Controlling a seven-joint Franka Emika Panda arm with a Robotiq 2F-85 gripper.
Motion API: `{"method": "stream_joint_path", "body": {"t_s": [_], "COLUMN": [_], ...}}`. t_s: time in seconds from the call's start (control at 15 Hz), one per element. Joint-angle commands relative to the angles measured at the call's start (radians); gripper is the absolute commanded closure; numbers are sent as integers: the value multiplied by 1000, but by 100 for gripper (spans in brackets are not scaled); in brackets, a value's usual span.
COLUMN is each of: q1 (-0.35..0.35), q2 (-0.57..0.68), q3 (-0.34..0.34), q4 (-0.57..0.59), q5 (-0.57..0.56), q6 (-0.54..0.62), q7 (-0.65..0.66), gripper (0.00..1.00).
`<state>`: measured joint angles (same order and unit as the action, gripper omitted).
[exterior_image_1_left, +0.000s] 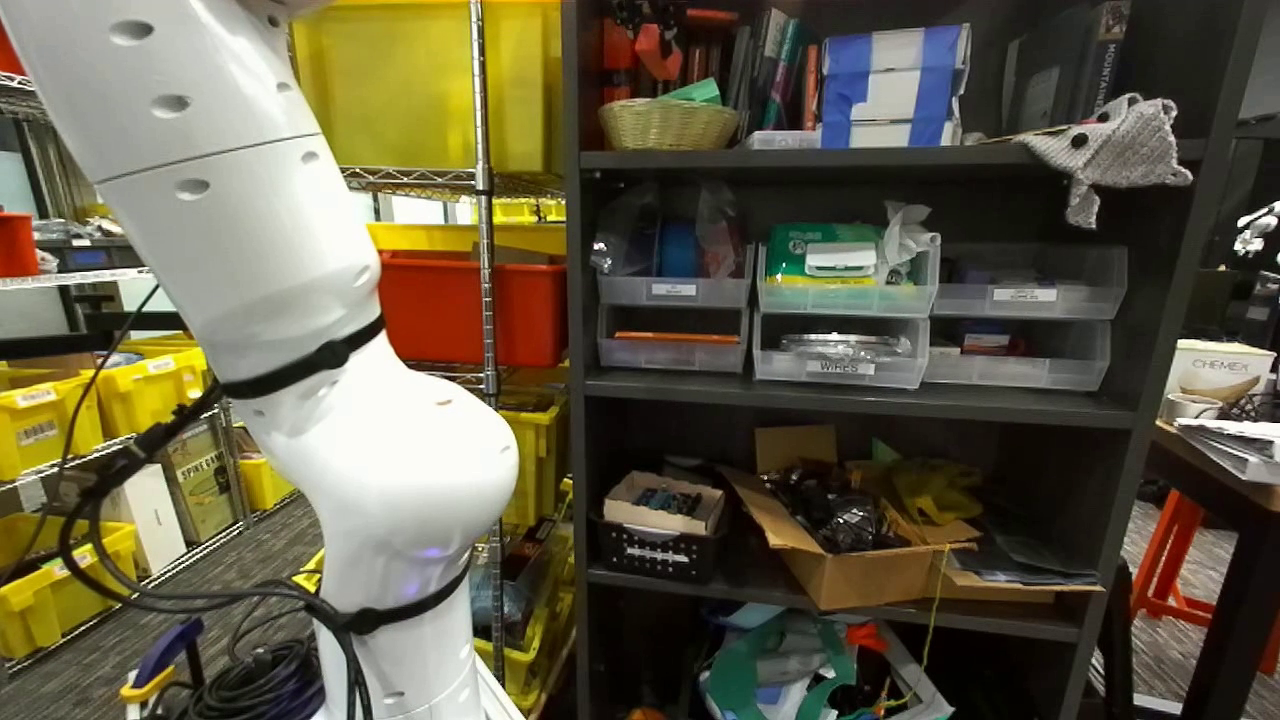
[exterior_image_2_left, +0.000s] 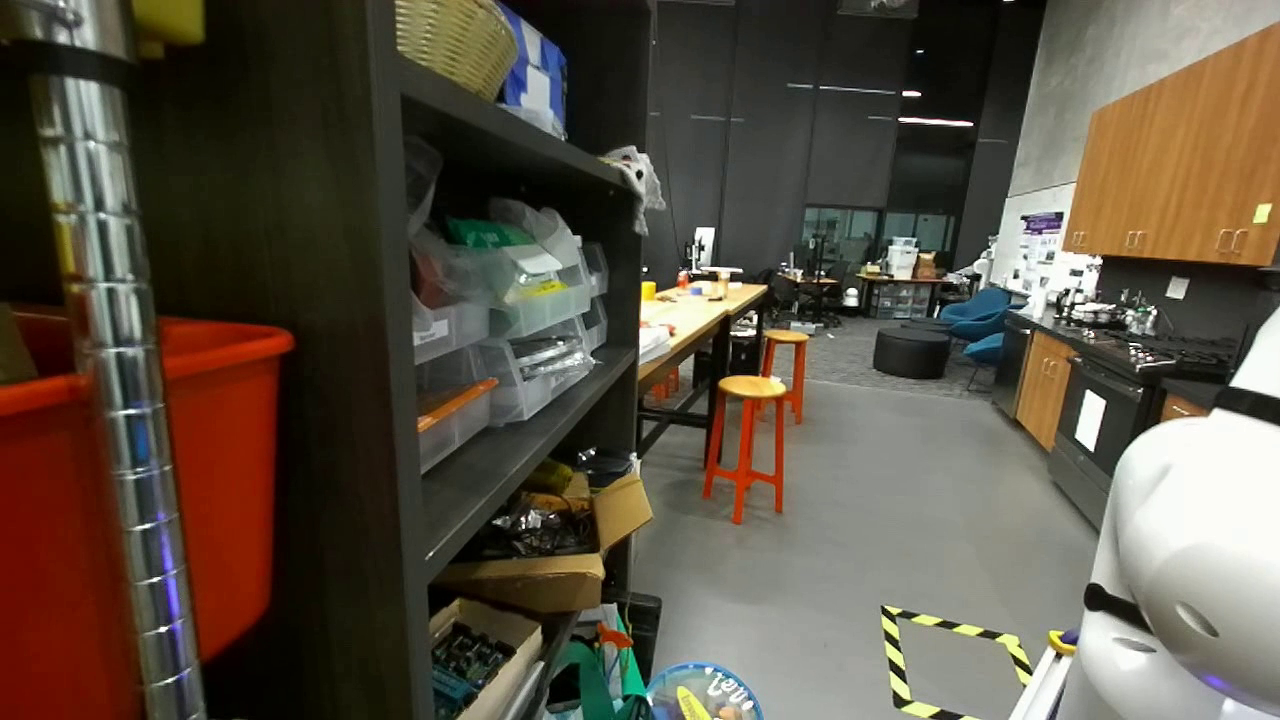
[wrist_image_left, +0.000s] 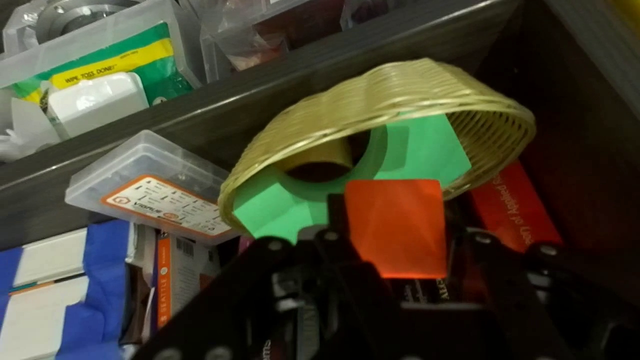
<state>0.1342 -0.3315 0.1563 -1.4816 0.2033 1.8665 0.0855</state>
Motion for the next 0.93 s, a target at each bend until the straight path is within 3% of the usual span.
{"method": "stream_joint_path", "body": {"t_s": [0.0, 0.33, 0.6, 0.87], "q1": [-33, -102, -136, -138], "q2": [1, 2, 11, 40], "q3": [11, 30, 28, 19], "q4": [9, -28, -37, -39], "q5": [-45, -203, -273, -274], "q6": [88, 261, 288, 264], "q7": [106, 275, 352, 354], "gripper": [84, 84, 84, 84]}}
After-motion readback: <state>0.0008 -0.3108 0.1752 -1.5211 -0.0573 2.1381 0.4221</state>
